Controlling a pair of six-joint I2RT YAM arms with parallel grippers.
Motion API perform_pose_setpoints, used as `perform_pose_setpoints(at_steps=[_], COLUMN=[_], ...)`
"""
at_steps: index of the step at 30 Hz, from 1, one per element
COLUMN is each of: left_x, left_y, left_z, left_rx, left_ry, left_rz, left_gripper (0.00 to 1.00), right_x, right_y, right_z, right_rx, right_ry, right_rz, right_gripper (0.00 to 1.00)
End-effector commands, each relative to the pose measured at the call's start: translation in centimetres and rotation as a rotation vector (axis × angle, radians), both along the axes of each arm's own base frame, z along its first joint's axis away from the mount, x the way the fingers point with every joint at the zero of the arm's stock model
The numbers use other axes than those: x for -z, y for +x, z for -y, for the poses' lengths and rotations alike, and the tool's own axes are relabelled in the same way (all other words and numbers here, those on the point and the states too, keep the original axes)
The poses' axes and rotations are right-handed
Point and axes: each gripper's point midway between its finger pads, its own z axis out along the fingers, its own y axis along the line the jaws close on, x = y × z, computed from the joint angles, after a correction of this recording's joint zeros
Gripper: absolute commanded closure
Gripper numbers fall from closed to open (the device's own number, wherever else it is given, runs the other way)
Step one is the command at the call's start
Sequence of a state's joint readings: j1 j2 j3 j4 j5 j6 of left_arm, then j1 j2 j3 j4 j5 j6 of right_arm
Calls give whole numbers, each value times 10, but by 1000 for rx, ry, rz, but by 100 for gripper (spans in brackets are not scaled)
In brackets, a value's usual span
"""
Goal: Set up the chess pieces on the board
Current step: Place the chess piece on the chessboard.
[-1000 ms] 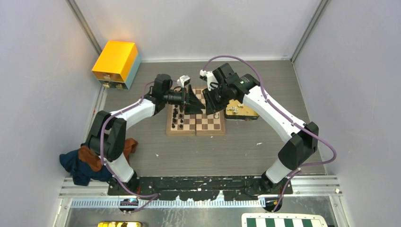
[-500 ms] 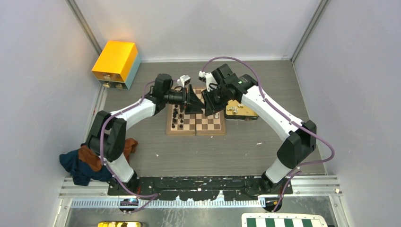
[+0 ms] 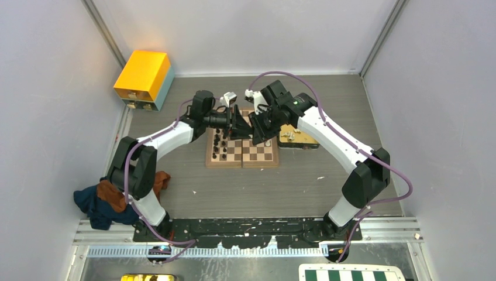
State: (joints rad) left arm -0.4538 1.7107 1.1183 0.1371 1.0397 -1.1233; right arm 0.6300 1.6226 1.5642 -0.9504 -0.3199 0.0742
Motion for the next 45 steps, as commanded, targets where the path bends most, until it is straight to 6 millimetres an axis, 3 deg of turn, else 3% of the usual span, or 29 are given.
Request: perform_pose_setpoints(at_steps=[1,9,28,37,45], left_x=[-18,-17,-15,-12,-11], left_y=[1,-3,-6,0,6], left_z=[4,2,-3,-8,-11], left_rx=[16,20,4,-23,-47], left_ry=[-32,-33,6,96,145], left_rz=[46,45,75,147,180], left_gripper=[64,74,82,86,89], right_x=[-6,-6,-10,-16,-19], right_y=[2,3,5,7,8], right_z=[-7,-6,-4,-3,-4], right_rx=[-18,-15,-7,-3,-7], right_ry=[29,29,23,26,28], right_rz=[29,37,58,74,85], right_gripper=[96,97,96,73,67])
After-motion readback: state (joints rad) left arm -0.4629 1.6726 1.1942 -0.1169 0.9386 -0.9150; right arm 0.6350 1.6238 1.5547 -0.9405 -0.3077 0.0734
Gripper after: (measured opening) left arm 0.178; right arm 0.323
